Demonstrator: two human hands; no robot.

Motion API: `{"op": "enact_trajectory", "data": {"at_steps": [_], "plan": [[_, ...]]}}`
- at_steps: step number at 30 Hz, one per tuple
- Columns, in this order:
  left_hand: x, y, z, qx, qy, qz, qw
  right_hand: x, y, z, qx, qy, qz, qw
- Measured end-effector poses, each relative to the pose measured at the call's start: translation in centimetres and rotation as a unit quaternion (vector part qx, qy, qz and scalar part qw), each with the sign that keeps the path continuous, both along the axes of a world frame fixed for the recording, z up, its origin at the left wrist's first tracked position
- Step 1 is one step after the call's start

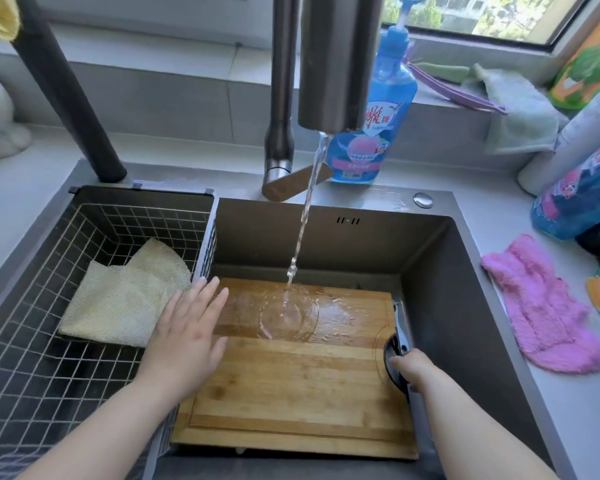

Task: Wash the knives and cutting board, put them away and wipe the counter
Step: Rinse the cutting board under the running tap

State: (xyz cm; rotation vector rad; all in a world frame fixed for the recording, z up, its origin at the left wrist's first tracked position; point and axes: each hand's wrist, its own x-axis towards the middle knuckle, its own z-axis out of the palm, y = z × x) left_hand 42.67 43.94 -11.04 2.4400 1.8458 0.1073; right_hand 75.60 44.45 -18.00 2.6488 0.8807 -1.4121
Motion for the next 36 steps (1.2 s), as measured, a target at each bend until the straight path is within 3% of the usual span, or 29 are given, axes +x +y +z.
{"op": "enact_trajectory", "data": {"at_steps": [8,13,17,21,28,36], "plan": [[-0.4,0.1,-0.4,0.015,-0.006,0.007,1.0,0.4,0.2,-1.5,-0.012,0.036,-0.079,0.996],[-0.3,0.3,-0.7,0.015,-0.01,0.015,1.0,1.2,0.4,-0.2,-0.029,0.061,-0.071,0.995],[-0.2,-0.1,-0.3,-0.005,-0.015,0.031,0.999,1.1,0.5,0.5,-0.001,0.091,-0.104,0.99],[0.3,-0.5,0.7,-0.003,-0.098,0.039,0.994,1.3,0.5,3.1,0.023,0.105,-0.088,0.99],[0.5,-0.6,1.7,-0.049,-0.089,0.056,0.993,0.0,0.8,8.1,0.089,0.17,-0.026,0.981],[0.4,-0.5,2.1,-0.065,-0.126,0.056,0.988,-2.9,0.4,10.5,0.204,0.236,-0.051,0.949]]}}
